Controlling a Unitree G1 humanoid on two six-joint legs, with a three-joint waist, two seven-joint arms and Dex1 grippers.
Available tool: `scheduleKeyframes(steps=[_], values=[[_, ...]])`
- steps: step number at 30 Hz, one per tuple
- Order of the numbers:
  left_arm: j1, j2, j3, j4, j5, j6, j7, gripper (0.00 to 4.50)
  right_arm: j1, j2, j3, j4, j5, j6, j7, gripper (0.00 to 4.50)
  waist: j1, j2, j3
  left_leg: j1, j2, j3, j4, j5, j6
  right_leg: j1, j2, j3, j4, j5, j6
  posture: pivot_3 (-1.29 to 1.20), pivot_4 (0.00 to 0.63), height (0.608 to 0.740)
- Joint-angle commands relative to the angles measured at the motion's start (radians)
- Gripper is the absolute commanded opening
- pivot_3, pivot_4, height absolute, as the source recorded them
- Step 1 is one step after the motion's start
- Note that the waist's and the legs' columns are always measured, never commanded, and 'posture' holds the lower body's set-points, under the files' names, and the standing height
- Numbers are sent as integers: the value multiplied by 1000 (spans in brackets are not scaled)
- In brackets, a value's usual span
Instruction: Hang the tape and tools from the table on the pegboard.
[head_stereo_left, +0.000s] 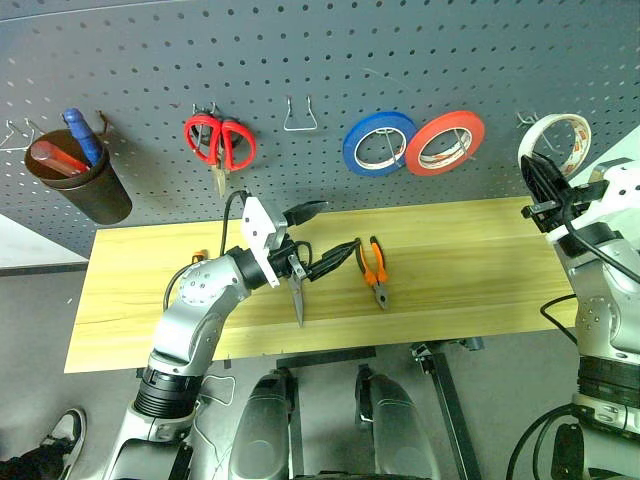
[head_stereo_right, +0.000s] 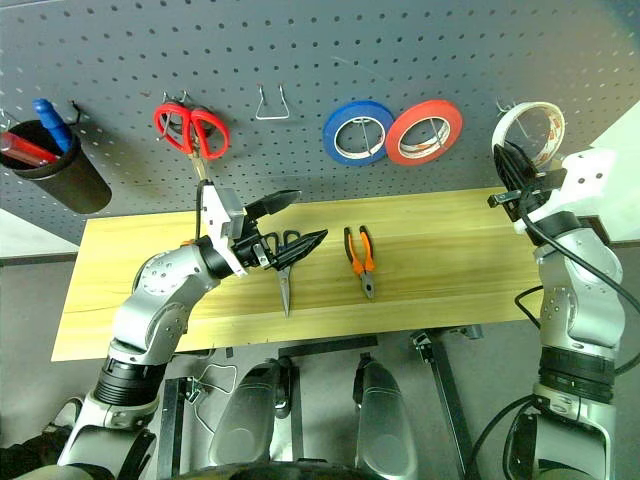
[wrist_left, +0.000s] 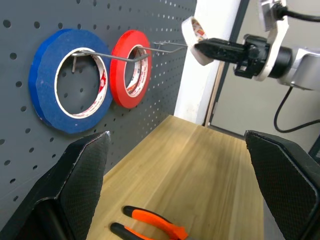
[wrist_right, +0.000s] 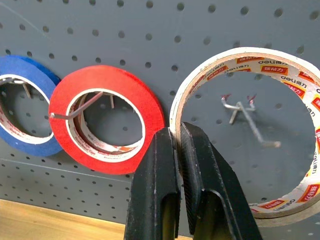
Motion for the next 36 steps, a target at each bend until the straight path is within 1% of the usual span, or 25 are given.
scheduleKeyframes(steps=[1,4,9,11,15,17,18,19,22,25,27,28,31,36], values=[[-1,4,4,-43,-16,-1,6,4500,-39,14,11,66,-15,-61,21,32,0,0,0,0,0,0,0,0,0,0,0,0,0,0,0,115,260,716],[-8,6,8,-48,-17,3,10,4500,-87,23,29,175,-31,-103,42,32,0,0,0,0,0,0,0,0,0,0,0,0,0,0,0,116,262,716],[-12,6,7,-55,-14,5,22,4500,-196,44,55,416,-77,-199,54,32,-1,0,0,0,0,0,0,1,-1,0,0,0,1,0,0,127,261,716],[-11,9,11,-60,-10,4,29,4500,-243,53,73,522,-108,-237,49,32,-1,0,0,1,0,0,0,1,-1,0,0,0,1,0,0,135,258,716],[-10,17,16,-62,-3,1,42,4500,-300,55,88,654,-148,-270,28,32,-1,-1,-1,1,0,0,0,2,-2,0,0,0,2,0,0,145,256,716],[-6,21,16,-65,-4,2,47,4500,-318,53,82,695,-161,-275,-9,573,0,-2,-1,1,0,0,0,2,-3,0,0,0,3,0,0,146,256,716],[-3,22,15,-67,-4,3,49,4500,-323,53,80,705,-158,-279,-2,757,1,-2,-1,1,0,0,0,2,-3,0,0,0,3,0,0,148,257,716],[-1,22,15,-69,-4,3,52,4500,-325,52,82,711,-161,-280,-1,1042,1,-2,-1,1,0,0,0,2,-3,0,0,0,3,0,0,149,258,716],[1,24,11,-70,-3,2,57,4500,-330,53,86,719,-167,-288,-2,2091,0,-2,-1,1,0,0,1,2,-4,0,0,0,3,0,0,150,260,716],[3,24,8,-73,-2,2,65,4500,-325,53,92,713,-183,-288,-27,2999,0,-2,-1,2,0,0,1,2,-3,0,0,0,4,0,0,151,258,716],[3,25,7,-74,-1,1,67,4500,-324,54,90,709,-183,-284,-32,3681,1,-2,-1,2,0,0,1,3,-4,0,0,0,5,0,0,151,258,716],[6,27,8,-74,0,-1,68,4500,-307,57,94,677,-179,-270,-27,3962,1,-2,-1,2,0,0,1,3,-4,0,0,0,5,0,0,153,255,716],[10,30,10,-74,1,-3,70,4500,-280,60,100,623,-172,-244,-23,3962,1,-2,-1,2,0,0,1,3,-4,0,0,0,5,0,0,153,255,716],[7,27,5,-73,3,-3,74,4500,-274,56,99,608,-169,-228,-25,3962,1,-2,-1,2,0,0,1,3,-4,0,-1,0,5,0,0,154,257,716]])
